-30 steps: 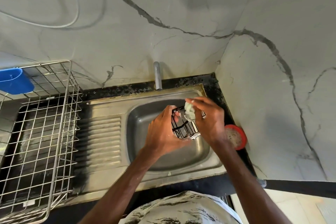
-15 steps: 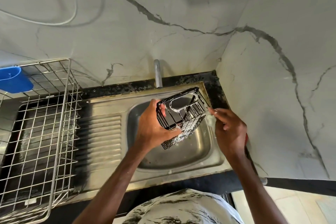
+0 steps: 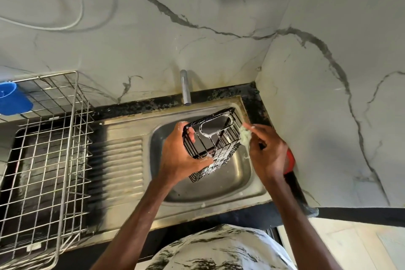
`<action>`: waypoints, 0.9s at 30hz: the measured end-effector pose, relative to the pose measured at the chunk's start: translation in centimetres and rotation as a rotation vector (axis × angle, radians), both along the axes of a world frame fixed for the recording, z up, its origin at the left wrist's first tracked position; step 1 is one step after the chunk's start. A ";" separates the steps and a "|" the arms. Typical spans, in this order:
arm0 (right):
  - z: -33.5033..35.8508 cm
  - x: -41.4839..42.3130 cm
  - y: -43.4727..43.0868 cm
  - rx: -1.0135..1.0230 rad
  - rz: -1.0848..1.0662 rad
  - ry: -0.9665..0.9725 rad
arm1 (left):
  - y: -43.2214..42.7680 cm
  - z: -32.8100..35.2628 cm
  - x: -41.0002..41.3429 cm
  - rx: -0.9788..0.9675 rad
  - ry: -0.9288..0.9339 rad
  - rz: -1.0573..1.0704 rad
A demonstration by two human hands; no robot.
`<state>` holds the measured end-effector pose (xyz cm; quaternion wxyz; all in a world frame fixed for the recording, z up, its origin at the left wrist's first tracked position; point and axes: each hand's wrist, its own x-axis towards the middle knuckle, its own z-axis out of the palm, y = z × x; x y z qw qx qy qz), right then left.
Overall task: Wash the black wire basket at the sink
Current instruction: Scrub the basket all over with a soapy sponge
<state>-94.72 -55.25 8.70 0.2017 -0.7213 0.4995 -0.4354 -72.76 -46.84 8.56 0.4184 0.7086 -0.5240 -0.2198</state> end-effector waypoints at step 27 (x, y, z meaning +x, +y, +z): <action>3.8 2.8 -2.4 0.837 0.540 -0.248 | 1.6 -0.1 3.9 0.208 0.197 -0.197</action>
